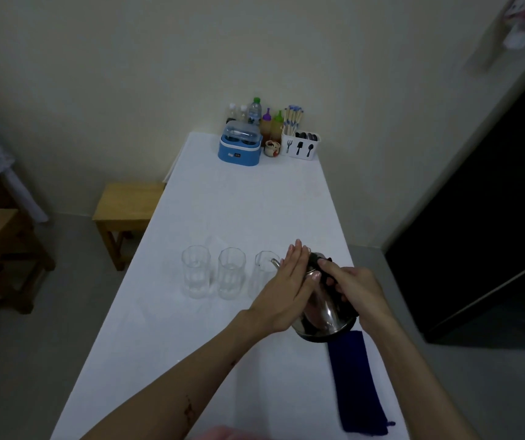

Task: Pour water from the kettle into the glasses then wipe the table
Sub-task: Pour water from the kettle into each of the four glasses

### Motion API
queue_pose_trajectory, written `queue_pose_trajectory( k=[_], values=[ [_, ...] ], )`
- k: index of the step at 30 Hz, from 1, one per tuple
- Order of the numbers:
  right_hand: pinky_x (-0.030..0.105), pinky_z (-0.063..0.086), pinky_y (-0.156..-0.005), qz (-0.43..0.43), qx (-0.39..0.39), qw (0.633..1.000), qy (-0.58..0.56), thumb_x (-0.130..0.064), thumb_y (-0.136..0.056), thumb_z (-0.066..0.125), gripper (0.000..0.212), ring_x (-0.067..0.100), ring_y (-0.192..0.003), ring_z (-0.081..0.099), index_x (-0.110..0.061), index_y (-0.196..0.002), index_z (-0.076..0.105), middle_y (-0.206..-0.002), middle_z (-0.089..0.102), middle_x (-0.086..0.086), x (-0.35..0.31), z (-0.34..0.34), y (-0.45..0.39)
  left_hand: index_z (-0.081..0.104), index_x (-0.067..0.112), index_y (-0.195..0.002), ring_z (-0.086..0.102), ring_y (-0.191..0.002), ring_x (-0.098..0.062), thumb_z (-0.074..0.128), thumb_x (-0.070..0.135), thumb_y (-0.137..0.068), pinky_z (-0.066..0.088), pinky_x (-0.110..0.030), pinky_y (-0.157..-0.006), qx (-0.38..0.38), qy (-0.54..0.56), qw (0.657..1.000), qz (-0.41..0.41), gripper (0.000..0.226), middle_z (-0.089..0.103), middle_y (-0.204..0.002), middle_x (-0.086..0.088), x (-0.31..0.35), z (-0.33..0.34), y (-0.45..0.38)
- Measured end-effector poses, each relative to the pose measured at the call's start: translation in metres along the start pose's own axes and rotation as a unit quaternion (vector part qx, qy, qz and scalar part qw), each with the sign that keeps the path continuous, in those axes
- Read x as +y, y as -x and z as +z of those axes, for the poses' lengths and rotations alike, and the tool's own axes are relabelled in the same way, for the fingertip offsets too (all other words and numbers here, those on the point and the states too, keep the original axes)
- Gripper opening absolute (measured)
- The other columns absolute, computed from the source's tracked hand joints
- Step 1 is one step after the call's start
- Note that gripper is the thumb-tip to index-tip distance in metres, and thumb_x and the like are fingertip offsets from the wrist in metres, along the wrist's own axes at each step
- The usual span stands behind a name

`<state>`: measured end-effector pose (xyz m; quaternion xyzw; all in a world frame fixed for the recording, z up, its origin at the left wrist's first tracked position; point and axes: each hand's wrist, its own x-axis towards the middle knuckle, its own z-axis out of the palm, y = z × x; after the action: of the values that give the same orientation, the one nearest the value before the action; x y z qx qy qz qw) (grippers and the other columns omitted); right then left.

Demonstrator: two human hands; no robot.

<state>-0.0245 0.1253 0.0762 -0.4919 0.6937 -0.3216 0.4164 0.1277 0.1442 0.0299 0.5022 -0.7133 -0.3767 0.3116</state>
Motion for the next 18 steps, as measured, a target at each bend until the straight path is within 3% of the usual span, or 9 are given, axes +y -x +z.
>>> queue_pose_trajectory(
  k=[5, 8, 14, 18],
  values=[
    [0.034, 0.053, -0.070, -0.037, -0.026, 0.997, 0.056, -0.055, -0.079, 0.074, 0.046, 0.020, -0.068, 0.066, -0.011, -0.068, 0.075, -0.071, 0.075, 0.008, -0.006, -0.004, -0.010, -0.003, 0.018, -0.153, -0.016, -0.145, -0.003, 0.022, 0.043, -0.103, -0.005, -0.022, -0.117, 0.018, 0.014, 1.000, -0.021, 0.061, -0.015, -0.160, 0.007, -0.001, 0.006, -0.002],
    [0.036, 0.054, -0.073, -0.056, -0.039, 0.995, 0.077, -0.055, -0.081, 0.073, 0.046, 0.021, -0.068, 0.067, -0.011, -0.068, 0.075, -0.072, 0.075, 0.010, -0.008, -0.007, -0.016, -0.004, 0.018, -0.153, -0.016, -0.145, -0.003, 0.021, 0.045, -0.102, -0.005, -0.024, -0.119, 0.028, 0.020, 0.999, -0.023, 0.062, -0.016, -0.160, 0.007, 0.000, 0.008, -0.004],
    [0.031, 0.051, -0.068, -0.072, -0.048, 0.992, 0.093, -0.055, -0.082, 0.073, 0.045, 0.020, -0.065, 0.065, -0.013, -0.064, 0.074, -0.067, 0.073, 0.008, -0.012, -0.013, -0.023, -0.003, 0.019, -0.153, -0.016, -0.145, -0.001, 0.021, 0.045, -0.102, -0.005, -0.019, -0.116, 0.046, 0.030, 0.998, -0.028, 0.062, -0.016, -0.160, 0.008, 0.003, 0.012, -0.007],
    [0.029, 0.048, -0.064, -0.077, -0.054, 0.991, 0.098, -0.053, -0.083, 0.072, 0.044, 0.017, -0.061, 0.062, -0.013, -0.064, 0.074, -0.064, 0.071, 0.007, -0.015, -0.013, -0.024, -0.003, 0.018, -0.153, -0.016, -0.146, -0.003, 0.021, 0.042, -0.103, -0.003, -0.024, -0.119, 0.049, 0.024, 0.998, -0.025, 0.061, -0.016, -0.160, 0.006, 0.002, 0.013, -0.008]
  ],
)
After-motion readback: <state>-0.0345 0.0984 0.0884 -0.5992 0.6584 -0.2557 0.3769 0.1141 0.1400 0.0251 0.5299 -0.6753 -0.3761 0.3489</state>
